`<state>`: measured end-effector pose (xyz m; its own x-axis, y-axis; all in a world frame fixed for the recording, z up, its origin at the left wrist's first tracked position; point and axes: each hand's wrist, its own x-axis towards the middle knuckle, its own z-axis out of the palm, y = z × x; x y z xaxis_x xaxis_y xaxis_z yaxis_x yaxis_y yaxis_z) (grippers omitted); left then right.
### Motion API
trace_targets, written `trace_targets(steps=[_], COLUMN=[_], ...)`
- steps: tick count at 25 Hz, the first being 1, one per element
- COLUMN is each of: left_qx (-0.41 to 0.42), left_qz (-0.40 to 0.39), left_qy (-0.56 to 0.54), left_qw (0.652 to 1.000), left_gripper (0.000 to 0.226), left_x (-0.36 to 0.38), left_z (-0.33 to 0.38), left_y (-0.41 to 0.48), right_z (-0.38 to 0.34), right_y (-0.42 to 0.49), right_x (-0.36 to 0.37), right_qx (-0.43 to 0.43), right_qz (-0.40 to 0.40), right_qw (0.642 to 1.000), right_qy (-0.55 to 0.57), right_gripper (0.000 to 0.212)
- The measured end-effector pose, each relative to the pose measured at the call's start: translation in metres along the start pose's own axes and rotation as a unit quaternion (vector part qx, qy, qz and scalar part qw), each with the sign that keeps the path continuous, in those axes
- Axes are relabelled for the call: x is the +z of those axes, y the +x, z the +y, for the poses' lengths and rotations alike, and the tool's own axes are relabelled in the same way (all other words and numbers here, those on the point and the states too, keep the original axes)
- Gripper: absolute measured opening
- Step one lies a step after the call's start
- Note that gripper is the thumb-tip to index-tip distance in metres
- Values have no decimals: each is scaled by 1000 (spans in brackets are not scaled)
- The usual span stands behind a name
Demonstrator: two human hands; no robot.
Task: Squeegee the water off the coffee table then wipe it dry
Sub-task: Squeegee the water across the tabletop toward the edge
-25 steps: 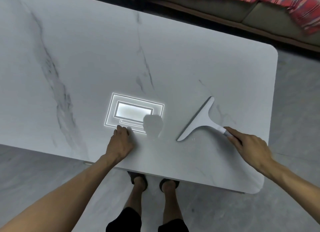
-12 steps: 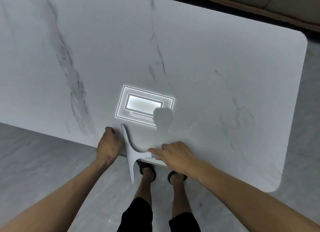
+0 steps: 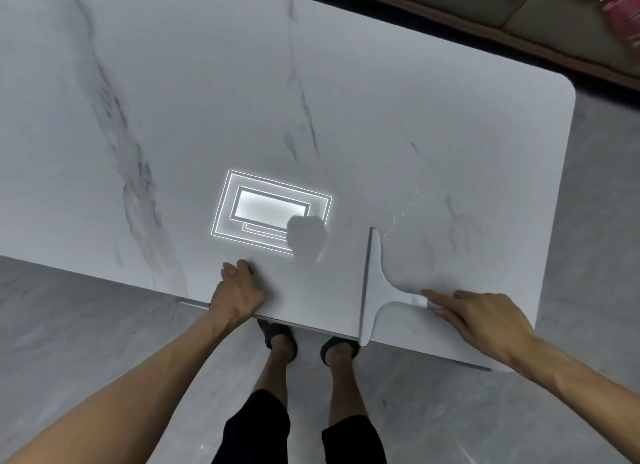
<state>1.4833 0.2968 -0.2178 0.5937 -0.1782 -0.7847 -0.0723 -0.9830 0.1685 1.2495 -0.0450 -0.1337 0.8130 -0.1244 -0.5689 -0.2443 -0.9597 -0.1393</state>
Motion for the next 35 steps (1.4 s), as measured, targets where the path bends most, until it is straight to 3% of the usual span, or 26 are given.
trace_targets(steps=[6,10,17,21,23,26,32,35], left_qx=[15,13,61,13,-7,28,5,18], left_qz=[-7,54,54,22,42,63,-33,-49], left_qy=[0,-37,-14,73,74,58,6,11], left_qw=[1000,998,997,997,996,996,999,999], left_gripper=[28,27,30,46,44,38,45,44], left_x=[-2,3,58,97,105,121,128,123], left_z=[-5,-7,43,82,96,119,143,137], left_y=[-3,-7,-53,-60,-61,-67,-65,-63], right_z=[-84,-129,-34,39,67,108,164,158], right_y=[28,53,39,24,19,6,-20,-29], right_x=[6,30,35,30,28,22,2,-1], right_qx=[-119,-208,-194,-155,-140,-118,-79,-111], right_qz=[-57,-51,-14,-7,-9,3,41,48], right_qw=[991,976,980,988,990,992,994,989], right_qy=[16,-36,-39,-24,-27,-37,-64,-85], right_gripper=[41,37,41,38,39,40,48,57])
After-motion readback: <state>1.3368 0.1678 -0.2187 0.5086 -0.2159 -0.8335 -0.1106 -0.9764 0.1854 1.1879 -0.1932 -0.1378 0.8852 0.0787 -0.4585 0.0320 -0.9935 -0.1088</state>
